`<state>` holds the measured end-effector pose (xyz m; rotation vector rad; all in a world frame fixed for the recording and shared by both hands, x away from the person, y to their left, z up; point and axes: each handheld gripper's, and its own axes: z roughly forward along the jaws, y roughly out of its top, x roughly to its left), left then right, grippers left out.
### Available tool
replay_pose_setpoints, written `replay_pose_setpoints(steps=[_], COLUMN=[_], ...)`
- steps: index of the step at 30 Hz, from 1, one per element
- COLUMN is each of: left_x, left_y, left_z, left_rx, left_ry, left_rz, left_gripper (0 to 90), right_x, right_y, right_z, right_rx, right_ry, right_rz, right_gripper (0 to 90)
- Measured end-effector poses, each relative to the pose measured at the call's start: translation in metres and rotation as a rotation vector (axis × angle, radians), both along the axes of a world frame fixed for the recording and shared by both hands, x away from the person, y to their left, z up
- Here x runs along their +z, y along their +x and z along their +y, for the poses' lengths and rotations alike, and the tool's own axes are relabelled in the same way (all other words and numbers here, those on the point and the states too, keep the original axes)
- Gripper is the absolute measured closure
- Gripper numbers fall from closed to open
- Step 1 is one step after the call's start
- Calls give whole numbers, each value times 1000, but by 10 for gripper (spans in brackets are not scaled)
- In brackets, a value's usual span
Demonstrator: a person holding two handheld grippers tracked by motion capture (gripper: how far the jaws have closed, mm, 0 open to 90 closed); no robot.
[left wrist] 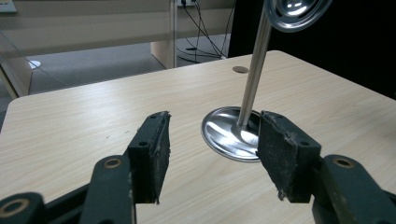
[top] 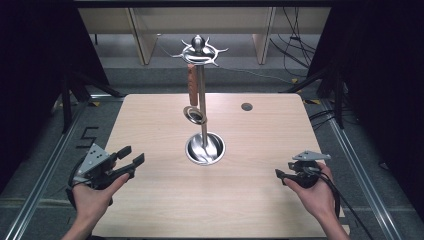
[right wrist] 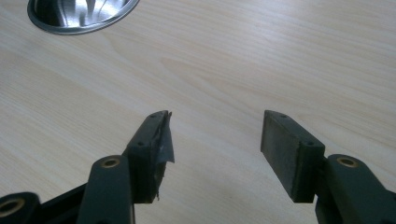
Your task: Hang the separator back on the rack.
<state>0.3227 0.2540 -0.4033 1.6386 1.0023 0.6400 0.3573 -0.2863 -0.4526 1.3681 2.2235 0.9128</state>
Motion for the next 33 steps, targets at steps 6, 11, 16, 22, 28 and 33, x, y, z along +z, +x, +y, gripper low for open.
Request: replay_pose_setpoints(steps=[6,11,16,22,28,33], left_x=[-10,-15,-24,-32,-46,-46], left_y=[0,2,3,5,6,4], left_z=[9,17,24,35,40,39], left_rx=[16,31,69,119,158,161], left_ry=[9,16,9,54,88,104], left_rz=[18,29,44,61,99,101], left_gripper=[433,434,434,430,428,428], right_x=[0,0,0,0,0,-1], right_y=[1,-1,1,1,0,1], right_z=[1,0,0,0,1,0], right_rx=[2,-6,2,-1,-5,1], right_ry=[4,0,2,5,0,-6], right_rz=[-3,9,-8,-8,10,1], right_gripper=[424,422,422,421,420,418])
